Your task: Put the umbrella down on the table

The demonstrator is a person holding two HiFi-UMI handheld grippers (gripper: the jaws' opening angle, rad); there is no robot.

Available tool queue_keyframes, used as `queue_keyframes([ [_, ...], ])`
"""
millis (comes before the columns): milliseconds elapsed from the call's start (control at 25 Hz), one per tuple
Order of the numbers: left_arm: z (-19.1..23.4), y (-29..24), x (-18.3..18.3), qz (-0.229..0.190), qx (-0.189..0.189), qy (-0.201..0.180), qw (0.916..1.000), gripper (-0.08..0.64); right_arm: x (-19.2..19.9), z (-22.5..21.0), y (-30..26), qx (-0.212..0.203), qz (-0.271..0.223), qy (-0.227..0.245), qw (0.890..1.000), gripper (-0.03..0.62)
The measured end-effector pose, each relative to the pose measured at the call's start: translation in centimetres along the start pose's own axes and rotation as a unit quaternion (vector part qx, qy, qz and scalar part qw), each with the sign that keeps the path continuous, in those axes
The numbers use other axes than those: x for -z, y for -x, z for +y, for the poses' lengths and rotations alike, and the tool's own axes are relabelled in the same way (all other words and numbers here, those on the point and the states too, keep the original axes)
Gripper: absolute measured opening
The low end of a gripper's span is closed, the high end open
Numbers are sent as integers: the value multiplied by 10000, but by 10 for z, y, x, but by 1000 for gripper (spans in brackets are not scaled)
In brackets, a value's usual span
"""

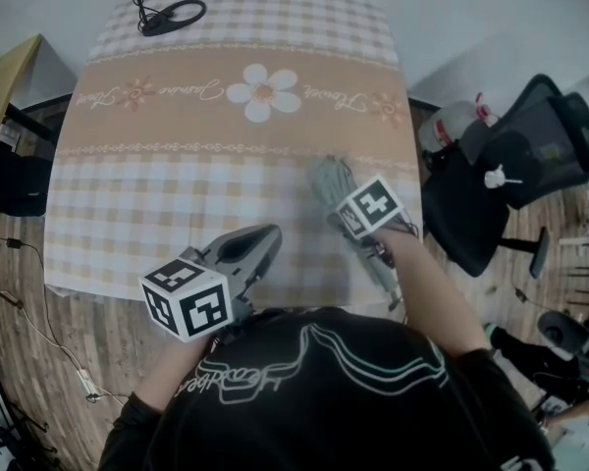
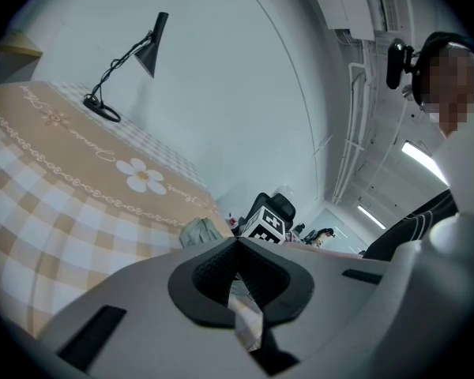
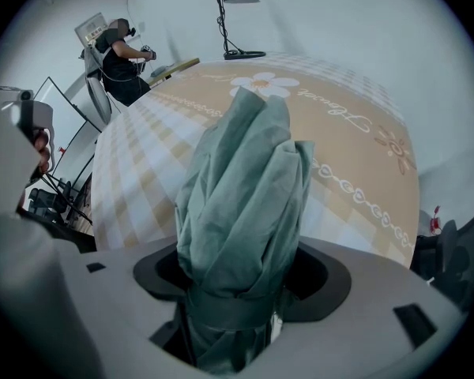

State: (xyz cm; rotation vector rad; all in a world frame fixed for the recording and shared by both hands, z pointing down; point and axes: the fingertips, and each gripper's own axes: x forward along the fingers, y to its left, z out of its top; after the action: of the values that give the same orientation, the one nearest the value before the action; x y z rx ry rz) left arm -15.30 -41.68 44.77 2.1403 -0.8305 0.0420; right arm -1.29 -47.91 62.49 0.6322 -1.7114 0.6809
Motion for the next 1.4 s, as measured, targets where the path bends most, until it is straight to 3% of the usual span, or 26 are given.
queue_keyframes([
  [480, -2, -6, 9, 80, -45, 63, 9999, -3, -4, 4, 16, -50, -625, -385, 9973, 322],
  [640, -8, -6, 13, 81, -68, 38, 9999, -3, -2, 2, 40, 75, -1204, -637, 9907, 322],
  [840, -27, -8, 21, 71, -42, -19, 10000, -3, -2, 16, 94, -283, -2178, -824, 9721, 321],
  [960, -46, -9, 28, 78, 32, -58, 9999, -3, 5, 33, 136, -677, -2899, -911, 9503, 319],
  [1040, -59, -9, 30, 61, 68, -106, 9999, -3, 12, 43, 168, -1017, -3400, -1038, 9291, 318],
  [1120, -73, -9, 33, 57, 108, -168, 9998, -3, 20, 57, 198, -1453, -3885, -1132, 9028, 306],
  [1200, -87, -8, 38, 65, 149, -211, 9996, -3, 28, 74, 227, -1996, -4372, -1167, 8691, 280],
  [1280, -102, -6, 43, 31, 181, -217, 9996, -3, 37, 89, 254, -2490, -4846, -1169, 8303, 203],
  [1320, -109, -5, 45, 0, 181, -211, 9996, -3, 43, 95, 266, -2641, -5037, -1169, 8142, 125],
  [1400, -122, 0, 49, -44, 159, -227, 9996, -3, 57, 103, 280, -2756, -5245, -1131, 7976, 60],
])
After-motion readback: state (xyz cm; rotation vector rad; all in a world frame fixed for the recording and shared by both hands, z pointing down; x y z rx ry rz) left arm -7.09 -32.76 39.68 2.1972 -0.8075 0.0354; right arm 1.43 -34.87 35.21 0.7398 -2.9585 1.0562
